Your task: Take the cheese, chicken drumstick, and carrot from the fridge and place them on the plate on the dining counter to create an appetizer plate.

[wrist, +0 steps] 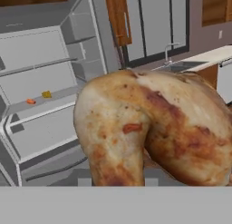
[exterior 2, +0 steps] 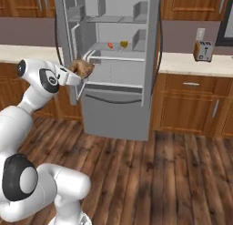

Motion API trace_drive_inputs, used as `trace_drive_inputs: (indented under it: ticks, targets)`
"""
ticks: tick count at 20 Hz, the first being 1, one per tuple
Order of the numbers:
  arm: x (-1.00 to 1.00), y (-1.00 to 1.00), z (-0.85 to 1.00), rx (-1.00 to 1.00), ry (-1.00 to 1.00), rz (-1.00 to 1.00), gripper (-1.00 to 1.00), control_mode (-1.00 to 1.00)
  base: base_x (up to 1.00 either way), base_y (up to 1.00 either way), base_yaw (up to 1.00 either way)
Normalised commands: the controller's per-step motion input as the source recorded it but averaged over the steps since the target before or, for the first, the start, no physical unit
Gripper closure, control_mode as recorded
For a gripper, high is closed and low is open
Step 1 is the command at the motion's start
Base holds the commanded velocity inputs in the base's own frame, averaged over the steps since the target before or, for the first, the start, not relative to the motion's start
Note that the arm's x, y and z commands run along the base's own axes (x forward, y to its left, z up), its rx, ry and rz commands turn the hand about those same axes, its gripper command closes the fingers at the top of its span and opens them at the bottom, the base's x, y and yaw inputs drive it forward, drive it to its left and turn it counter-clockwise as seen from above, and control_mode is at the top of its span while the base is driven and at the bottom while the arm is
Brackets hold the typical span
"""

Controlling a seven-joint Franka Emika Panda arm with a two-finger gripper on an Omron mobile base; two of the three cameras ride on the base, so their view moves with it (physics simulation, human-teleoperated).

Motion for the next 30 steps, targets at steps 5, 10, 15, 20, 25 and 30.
trace_drive_inputs:
  ticks: [5,10,15,20,25,30]
  targets:
    - [0.00,0.00,0.00,0.00,0.00,0.00,1.00,1.00,-1.00,0.17,0.00]
    - [0.00,0.00,0.00,0.00,0.00,0.00,1.00,1.00,-1.00,0.17,0.00]
    - [0.00,0.00,0.00,0.00,0.00,0.00,1.00,1.00,-1.00,0.27,0.00]
    - [0.00,0.00,0.00,0.00,0.00,0.00,1.00,1.00,-1.00,0.32,0.00]
    - [0.00,0.00,0.00,0.00,0.00,0.00,1.00,1.00,-1.00,0.19,0.00]
    - [0.00,0.00,0.00,0.00,0.00,0.00,1.00,1.00,-1.00,0.06,0.00]
